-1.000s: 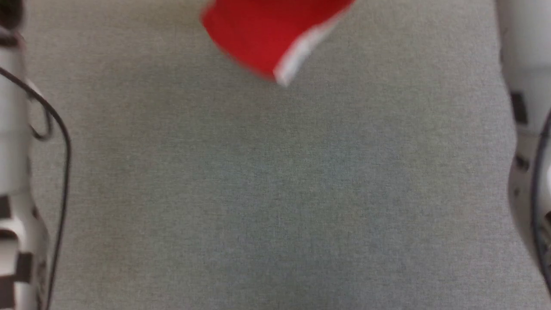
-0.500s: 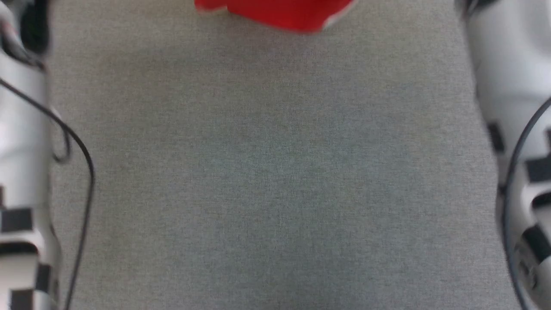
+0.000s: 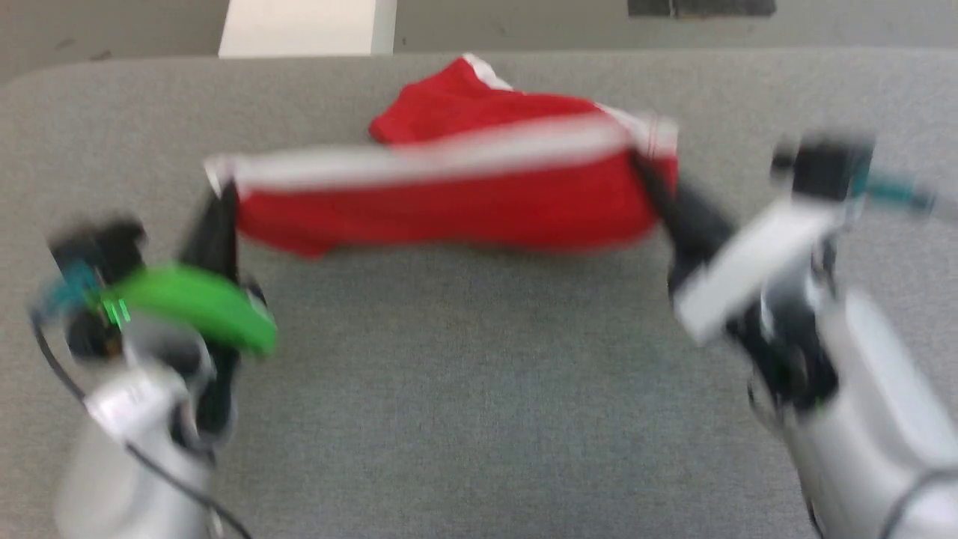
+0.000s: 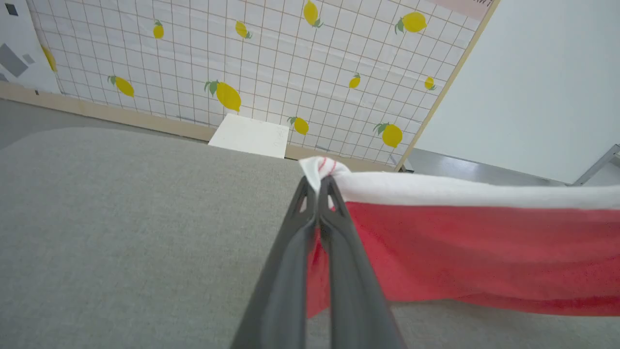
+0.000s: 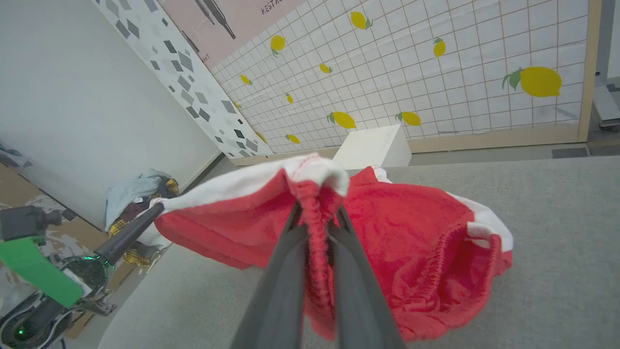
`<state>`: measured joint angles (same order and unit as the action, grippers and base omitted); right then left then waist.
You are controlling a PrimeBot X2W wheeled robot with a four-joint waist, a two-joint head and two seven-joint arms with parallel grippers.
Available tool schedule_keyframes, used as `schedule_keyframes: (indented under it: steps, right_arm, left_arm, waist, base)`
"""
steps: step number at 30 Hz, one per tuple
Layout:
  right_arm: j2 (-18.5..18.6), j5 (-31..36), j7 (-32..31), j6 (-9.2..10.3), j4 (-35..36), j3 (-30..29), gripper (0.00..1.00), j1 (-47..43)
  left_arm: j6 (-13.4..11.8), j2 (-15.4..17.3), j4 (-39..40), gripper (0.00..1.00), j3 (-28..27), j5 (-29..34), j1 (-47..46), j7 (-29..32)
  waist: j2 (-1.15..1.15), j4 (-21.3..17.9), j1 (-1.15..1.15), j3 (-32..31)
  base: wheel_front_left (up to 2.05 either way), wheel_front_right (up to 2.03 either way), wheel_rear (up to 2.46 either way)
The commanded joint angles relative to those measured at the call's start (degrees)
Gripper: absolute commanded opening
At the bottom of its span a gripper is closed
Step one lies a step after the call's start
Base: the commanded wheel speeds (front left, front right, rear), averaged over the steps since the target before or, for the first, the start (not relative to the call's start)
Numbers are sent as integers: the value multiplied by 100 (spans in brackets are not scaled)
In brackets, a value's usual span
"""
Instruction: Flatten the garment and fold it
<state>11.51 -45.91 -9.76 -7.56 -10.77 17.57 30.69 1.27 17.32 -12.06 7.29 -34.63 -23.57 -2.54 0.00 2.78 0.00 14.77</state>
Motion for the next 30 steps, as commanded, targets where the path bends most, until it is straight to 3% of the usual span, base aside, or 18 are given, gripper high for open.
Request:
schedule_keyframes:
  steps: [1,6,13,19,24,30]
  right_arm:
    - [140,-110,-153,8,219,8,0,-510]
    - [374,-286,-661,8,784,-55,0,-2077]
    - [667,122,-1664,8,1169,70,0,-3491]
    - [510,136,-2685,8,1519,-222,0,-4231]
    - [201,410,-2852,8,1881,-698,0,-4291]
    - [-113,648,-2922,8,2153,-1132,0,-4076]
  left_arm:
    - [-117,-85,198,0,12,-88,480,59]
    - [-466,-173,738,0,171,-163,1859,462]
    - [-1075,-216,1177,0,208,-268,3270,1003]
    - [-1472,-219,1718,0,82,-384,4047,1253]
    - [-1478,-84,2108,0,99,-314,3842,1373]
    - [-1104,111,1851,0,386,-156,2359,1706]
  waist:
    - [0,-28,0,-418]
    - [0,-7,0,-699]
    - [0,-32,0,-1080]
    - [0,-63,0,-1273]
    - [0,-126,0,-1197]
    - [0,-285,0,-818]
  base:
    - [0,0,0]
    - [0,0,0]
    - [0,0,0]
    - [0,0,0]
    - [0,0,0]
    - [0,0,0]
